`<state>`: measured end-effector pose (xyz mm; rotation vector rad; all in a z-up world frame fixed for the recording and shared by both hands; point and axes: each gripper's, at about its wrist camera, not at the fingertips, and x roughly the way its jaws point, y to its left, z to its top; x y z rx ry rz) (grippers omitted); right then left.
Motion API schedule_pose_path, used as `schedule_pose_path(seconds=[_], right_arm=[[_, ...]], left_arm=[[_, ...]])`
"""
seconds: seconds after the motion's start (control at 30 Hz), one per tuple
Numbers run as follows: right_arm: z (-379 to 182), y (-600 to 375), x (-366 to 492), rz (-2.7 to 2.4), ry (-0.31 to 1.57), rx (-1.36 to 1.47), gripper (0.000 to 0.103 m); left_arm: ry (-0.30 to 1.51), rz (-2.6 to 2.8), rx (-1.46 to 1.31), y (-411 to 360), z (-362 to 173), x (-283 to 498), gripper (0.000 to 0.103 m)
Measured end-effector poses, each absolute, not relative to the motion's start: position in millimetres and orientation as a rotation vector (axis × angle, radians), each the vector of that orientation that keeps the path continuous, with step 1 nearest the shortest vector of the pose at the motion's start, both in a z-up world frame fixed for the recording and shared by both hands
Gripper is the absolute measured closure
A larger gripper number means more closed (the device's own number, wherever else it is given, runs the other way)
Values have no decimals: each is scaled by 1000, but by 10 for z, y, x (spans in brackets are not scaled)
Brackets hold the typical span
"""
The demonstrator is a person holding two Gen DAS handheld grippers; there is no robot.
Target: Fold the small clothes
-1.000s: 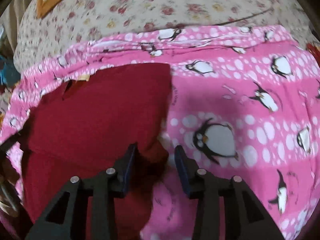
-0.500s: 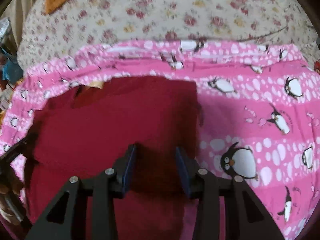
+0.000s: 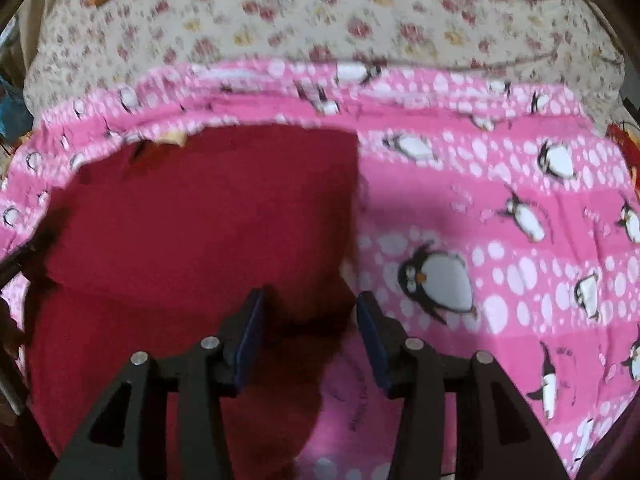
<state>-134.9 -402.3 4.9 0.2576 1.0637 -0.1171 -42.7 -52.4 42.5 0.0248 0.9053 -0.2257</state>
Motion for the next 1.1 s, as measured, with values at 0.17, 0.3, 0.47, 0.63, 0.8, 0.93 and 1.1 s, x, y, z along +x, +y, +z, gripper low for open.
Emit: schedule_pose_path(seconds=[0.17,0.3,0.47,0.63,0.8,0.93,1.1], right_arm=[[184,-4077,-1497,-99,1046,312,53],[355,-4036,-1753,-63,1026,299,50],[441,-3984,-2071,-10,1029,313,42],[483,-3910,-2360,9,1019,302,42],[466,-3893,-2635,38,1023,324,35],[362,-3869,-2825,61,1056,304,34],[185,-3871,-3014,80,1109,332,34]], left_arm=[[890,-217,28,-499,435,-489,84],[864,-207,61,-500,488,-605,84],[851,-216,78,-485,577,-795,84],[885,-242,33,-394,695,-1050,84],[935,-284,-14,-258,675,-1454,84],[977,-288,-45,-156,586,-1771,84],[1025,-287,-77,-83,480,-2048,84]])
